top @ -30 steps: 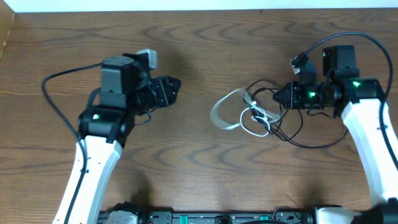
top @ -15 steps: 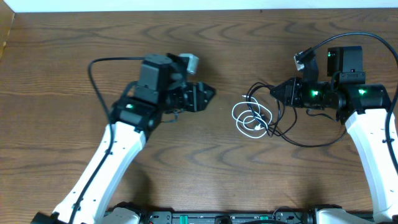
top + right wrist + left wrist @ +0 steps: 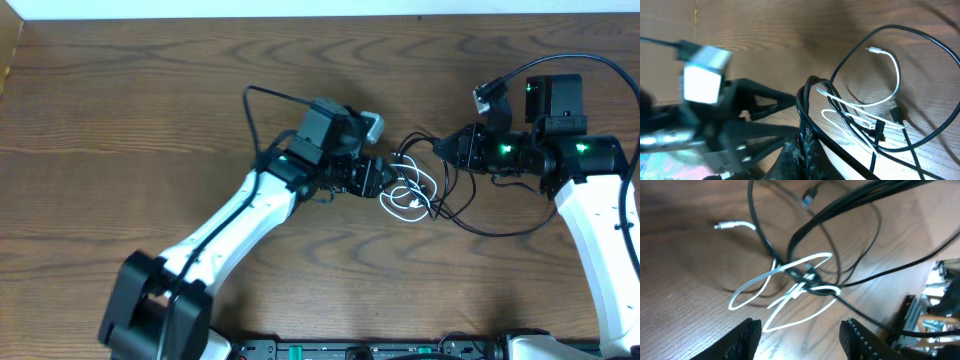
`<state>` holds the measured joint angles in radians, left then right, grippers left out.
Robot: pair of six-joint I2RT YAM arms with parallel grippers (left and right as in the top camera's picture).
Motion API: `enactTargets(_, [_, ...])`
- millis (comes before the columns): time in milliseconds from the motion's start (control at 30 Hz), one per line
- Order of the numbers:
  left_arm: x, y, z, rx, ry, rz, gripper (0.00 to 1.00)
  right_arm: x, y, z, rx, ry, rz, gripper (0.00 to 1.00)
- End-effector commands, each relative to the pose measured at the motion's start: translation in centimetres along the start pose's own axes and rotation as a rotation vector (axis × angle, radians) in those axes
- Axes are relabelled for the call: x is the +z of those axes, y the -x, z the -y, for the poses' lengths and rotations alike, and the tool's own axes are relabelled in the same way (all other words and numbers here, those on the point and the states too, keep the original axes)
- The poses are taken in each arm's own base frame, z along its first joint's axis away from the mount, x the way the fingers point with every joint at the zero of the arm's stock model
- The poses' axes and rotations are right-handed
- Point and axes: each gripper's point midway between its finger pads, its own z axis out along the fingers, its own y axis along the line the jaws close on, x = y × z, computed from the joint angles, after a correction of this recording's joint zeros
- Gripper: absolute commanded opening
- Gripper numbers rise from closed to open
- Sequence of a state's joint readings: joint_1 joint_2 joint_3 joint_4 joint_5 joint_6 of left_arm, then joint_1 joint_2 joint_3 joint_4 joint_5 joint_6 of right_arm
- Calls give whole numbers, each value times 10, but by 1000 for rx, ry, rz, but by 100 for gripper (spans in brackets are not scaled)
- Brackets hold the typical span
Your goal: Untangle cables
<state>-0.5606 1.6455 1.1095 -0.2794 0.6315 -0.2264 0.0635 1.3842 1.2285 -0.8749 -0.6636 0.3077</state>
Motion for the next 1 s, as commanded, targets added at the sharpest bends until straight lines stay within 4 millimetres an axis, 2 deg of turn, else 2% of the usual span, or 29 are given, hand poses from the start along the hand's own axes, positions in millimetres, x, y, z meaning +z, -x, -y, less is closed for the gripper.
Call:
enactTargets(0, [16, -4, -5, 68, -11, -38, 55, -6, 1, -14, -21, 37, 11, 1])
enactTargets(100, [31, -14, -12, 81, -10, -78, 55, -6, 1, -14, -21, 37, 11, 1])
enactTargets(300, [45, -23, 0, 157, -119, -110, 55, -6, 1, -14, -28, 37, 11, 1])
enactTargets(367, [47, -21, -3, 170, -103, -102, 55, -6, 1, -14, -28, 37, 11, 1])
enactTargets(467, [50, -17, -19, 176, -11, -81, 53, -6, 1, -14, -34, 37, 10, 1])
enactTargets(533, [52, -16, -26, 176, 19, -77, 49, -6, 0, -14, -32, 36, 8, 1])
enactTargets(733, [55, -17, -29, 172, 22, -82, 37, -6, 0, -13, -31, 35, 6, 1])
enactTargets(800, [55, -17, -28, 174, 22, -80, 28, -6, 0, -13, -31, 35, 6, 1])
enactTargets(833, [55, -17, -29, 175, 24, -79, 13, -6, 0, -13, -30, 34, 6, 1])
enactTargets(867, [55, -16, -32, 176, 43, -75, 8, -6, 0, -12, -30, 30, 7, 1])
enactTargets(967, [46, -6, -50, 171, 144, -42, 8, -6, 1, -1, -22, -34, 20, 1])
